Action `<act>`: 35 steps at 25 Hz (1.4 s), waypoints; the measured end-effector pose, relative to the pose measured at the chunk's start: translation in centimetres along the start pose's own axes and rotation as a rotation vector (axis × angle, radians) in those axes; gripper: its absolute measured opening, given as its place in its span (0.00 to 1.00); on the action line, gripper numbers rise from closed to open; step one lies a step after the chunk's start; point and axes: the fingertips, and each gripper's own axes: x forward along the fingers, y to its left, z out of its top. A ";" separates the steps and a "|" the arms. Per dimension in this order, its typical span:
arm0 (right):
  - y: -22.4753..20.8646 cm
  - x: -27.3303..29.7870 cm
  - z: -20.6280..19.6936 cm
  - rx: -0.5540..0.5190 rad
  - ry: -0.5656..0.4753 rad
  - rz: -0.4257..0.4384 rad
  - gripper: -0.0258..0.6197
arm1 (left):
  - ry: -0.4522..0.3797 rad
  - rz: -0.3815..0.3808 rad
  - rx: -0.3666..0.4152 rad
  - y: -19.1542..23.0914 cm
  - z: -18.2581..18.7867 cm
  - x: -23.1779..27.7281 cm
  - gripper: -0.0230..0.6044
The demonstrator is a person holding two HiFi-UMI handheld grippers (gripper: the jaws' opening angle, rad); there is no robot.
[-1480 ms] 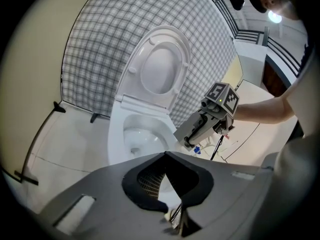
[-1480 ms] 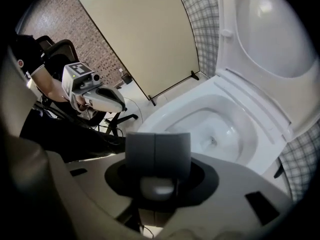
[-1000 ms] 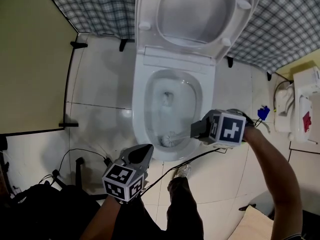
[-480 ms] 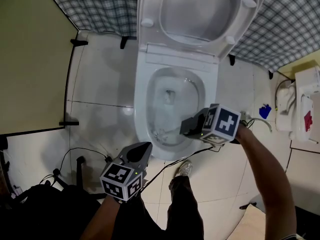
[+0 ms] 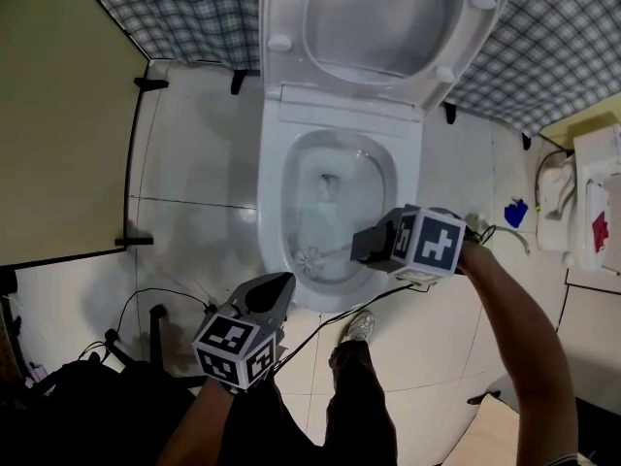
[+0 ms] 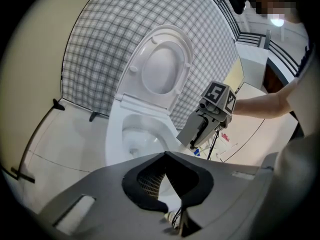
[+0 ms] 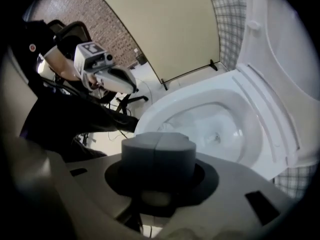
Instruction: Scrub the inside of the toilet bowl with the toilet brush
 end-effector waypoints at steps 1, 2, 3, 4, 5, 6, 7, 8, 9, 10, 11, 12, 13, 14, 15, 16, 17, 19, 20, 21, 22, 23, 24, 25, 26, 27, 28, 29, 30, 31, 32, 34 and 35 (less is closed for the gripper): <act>0.4 -0.1 -0.5 -0.023 0.029 0.007 0.30 | 0.002 -0.002 -0.002 -0.1 -0.1 0.1 0.05; 0.8 -0.2 -1.0 -0.043 0.058 0.014 0.30 | 0.002 -0.005 -0.004 -0.2 -0.3 0.2 0.05; 1.0 -0.5 -1.7 -0.061 0.087 0.019 0.30 | 0.003 -0.007 -0.006 -0.4 -0.4 0.2 0.05; 1.0 -0.9 -2.3 -0.075 0.117 0.023 0.30 | 0.002 -0.008 -0.008 -0.4 -0.4 0.3 0.05; 1.0 -1.3 -2.9 -0.086 0.145 0.026 0.30 | 0.001 -0.009 -0.010 -0.5 -0.5 0.4 0.05; 0.8 -1.8 -3.4 -0.093 0.171 0.026 0.30 | 0.000 -0.010 -0.011 -0.5 -0.4 0.4 0.05; 0.7 -2.3 -3.8 -0.099 0.195 0.025 0.30 | -0.001 -0.012 -0.013 -0.6 -0.4 0.5 0.05; 0.5 -2.7 -4.1 -0.105 0.214 0.020 0.30 | -0.001 -0.013 -0.014 -0.6 -0.4 0.5 0.05; 0.3 -3.0 -4.1 -0.113 0.228 0.013 0.30 | 0.000 -0.014 -0.015 -0.6 -0.5 0.5 0.05; 0.2 -3.0 -4.0 -0.118 0.234 0.011 0.30 | 0.002 -0.015 -0.016 -0.6 -0.5 0.5 0.05; 0.4 -2.7 -3.8 -0.114 0.230 0.019 0.30 | 0.004 -0.015 -0.017 -0.5 -0.6 0.5 0.05; 0.7 -2.2 -3.4 -0.098 0.212 0.035 0.30 | 0.004 -0.015 -0.017 -0.5 -0.7 0.4 0.05; 1.0 -1.6 -3.0 -0.069 0.180 0.052 0.30 | 0.004 -0.016 -0.018 -0.6 -0.7 0.4 0.05; 1.1 -1.0 -2.6 -0.033 0.136 0.061 0.30 | 0.003 -0.016 -0.017 -0.5 -0.7 0.4 0.05; 0.9 -0.4 -2.0 0.006 0.087 0.060 0.30 | 0.003 -0.015 -0.016 -0.4 -0.7 0.3 0.05; 0.6 0.0 -1.3 0.047 0.035 0.053 0.30 | 0.003 -0.012 -0.016 -0.2 -0.8 0.2 0.05; 0.3 0.4 -0.6 0.086 -0.014 0.044 0.30 | 0.004 -0.009 -0.017 0.1 -0.9 0.1 0.05; -0.4 0.5 0.9 0.130 -0.084 0.025 0.30 | 0.007 -0.006 -0.022 0.4 -1.2 0.0 0.05; -0.6 0.5 1.5 0.135 -0.100 0.017 0.30 | 0.009 -0.007 -0.023 0.4 -1.3 0.0 0.05; -0.9 0.4 2.0 0.133 -0.105 0.011 0.30 | 0.011 -0.009 -0.022 0.3 -1.4 0.0 0.05; -1.0 0.3 2.3 0.126 -0.102 0.009 0.30 | 0.012 -0.011 -0.021 0.2 -1.5 0.1 0.05; -1.0 0.2 2.4 0.113 -0.092 0.007 0.30 | 0.013 -0.013 -0.020 0.1 -1.5 0.1 0.05; -0.9 0.1 2.4 0.095 -0.075 0.005 0.30 | 0.014 -0.014 -0.018 0.0 -1.5 0.1 0.05; -0.6 0.1 2.0 0.068 -0.048 0.002 0.30 | 0.016 -0.015 -0.017 0.0 -1.6 0.1 0.05; -0.3 0.0 1.4 0.038 -0.014 -0.001 0.30 | 0.019 -0.015 -0.017 0.0 -1.6 0.1 0.05; 0.1 0.0 0.7 0.009 0.024 0.000 0.30 | 0.022 -0.014 -0.016 0.0 -1.7 0.1 0.05; 0.5 -0.1 0.0 -0.016 0.061 0.003 0.30 | 0.024 -0.014 -0.016 0.0 -1.8 0.0 0.05; 0.9 -0.2 -0.8 -0.034 0.091 0.007 0.30 | 0.024 -0.014 -0.016 0.0 -1.8 0.1 0.05; 1.2 -0.4 -1.6 -0.043 0.113 0.009 0.30 | 0.024 -0.016 -0.016 -0.1 -1.8 0.1 0.05; 1.4 -0.6 -2.4 -0.046 0.129 0.008 0.30 | 0.024 -0.020 -0.016 -0.4 -1.8 0.2 0.05; 1.6 -0.9 -3.1 -0.043 0.139 0.004 0.30 | 0.025 -0.025 -0.015 -0.7 -1.9 0.3 0.05; 1.9 -1.3 -4.1 -0.027 0.140 -0.011 0.30 | 0.032 -0.036 -0.010 -1.3 -2.0 0.6 0.05; 1.9 -1.4 -4.4 -0.013 0.128 -0.022 0.30 | 0.035 -0.039 -0.007 -1.5 -2.1 0.8 0.05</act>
